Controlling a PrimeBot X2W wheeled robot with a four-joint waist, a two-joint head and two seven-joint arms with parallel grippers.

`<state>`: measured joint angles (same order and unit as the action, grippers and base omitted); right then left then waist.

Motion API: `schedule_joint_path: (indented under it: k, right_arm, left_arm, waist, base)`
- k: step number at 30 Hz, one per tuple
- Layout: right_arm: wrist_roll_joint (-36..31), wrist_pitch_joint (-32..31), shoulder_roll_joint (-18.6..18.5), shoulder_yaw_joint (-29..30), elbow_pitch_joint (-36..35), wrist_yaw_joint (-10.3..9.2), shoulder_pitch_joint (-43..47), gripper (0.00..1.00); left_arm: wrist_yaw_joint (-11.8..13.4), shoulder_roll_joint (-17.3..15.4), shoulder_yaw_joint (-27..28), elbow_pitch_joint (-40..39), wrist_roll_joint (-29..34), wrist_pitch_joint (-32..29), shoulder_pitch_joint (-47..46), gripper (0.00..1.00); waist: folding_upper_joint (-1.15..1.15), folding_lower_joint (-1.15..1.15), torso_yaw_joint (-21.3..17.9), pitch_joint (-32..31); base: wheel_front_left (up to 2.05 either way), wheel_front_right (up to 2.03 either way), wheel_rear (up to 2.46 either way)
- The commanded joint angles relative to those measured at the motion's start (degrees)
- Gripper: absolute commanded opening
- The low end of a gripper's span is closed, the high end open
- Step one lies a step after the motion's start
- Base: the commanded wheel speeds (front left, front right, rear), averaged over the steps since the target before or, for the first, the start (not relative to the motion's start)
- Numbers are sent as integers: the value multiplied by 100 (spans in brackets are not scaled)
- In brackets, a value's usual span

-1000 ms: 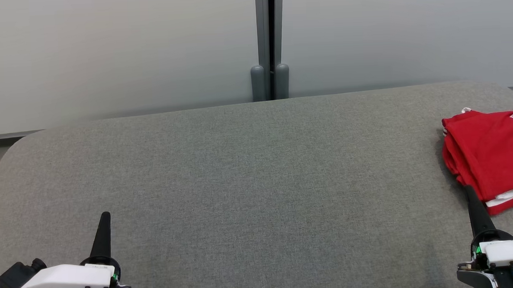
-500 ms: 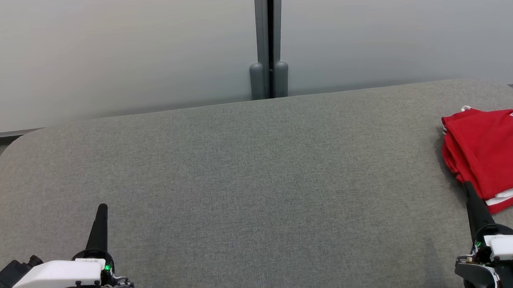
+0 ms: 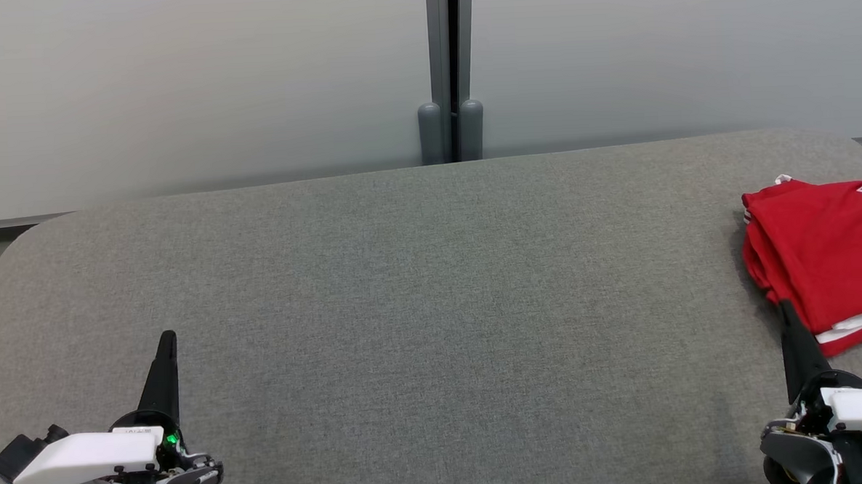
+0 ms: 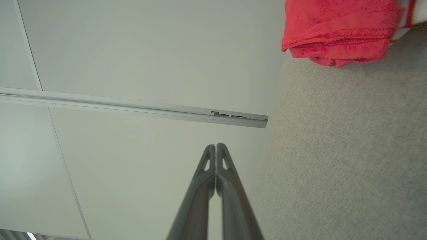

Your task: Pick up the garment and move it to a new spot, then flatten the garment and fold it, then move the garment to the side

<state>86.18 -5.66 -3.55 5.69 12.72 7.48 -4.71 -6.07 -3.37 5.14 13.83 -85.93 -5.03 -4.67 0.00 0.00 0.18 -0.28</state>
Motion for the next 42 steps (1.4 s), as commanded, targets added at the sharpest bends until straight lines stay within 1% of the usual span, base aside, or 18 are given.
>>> schedule_joint_path:
  k: [1,16,42]
  right_arm:
    - [124,-42,-5,33,33,2,-74,0]
    - [664,-89,61,82,147,2,-187,0]
    - [636,-96,64,87,145,2,-185,0]
  left_arm:
    - [-58,-18,54,-3,-129,-36,-105,0]
    - [-172,51,171,32,-663,-173,-202,0]
    - [-167,49,164,30,-650,-172,-187,0]
  waist:
    - [0,0,-2,5]
    - [0,0,-17,45]
    - [0,0,-18,46]
  base:
    - [0,0,0]
    - [0,0,0]
    - [0,0,0]
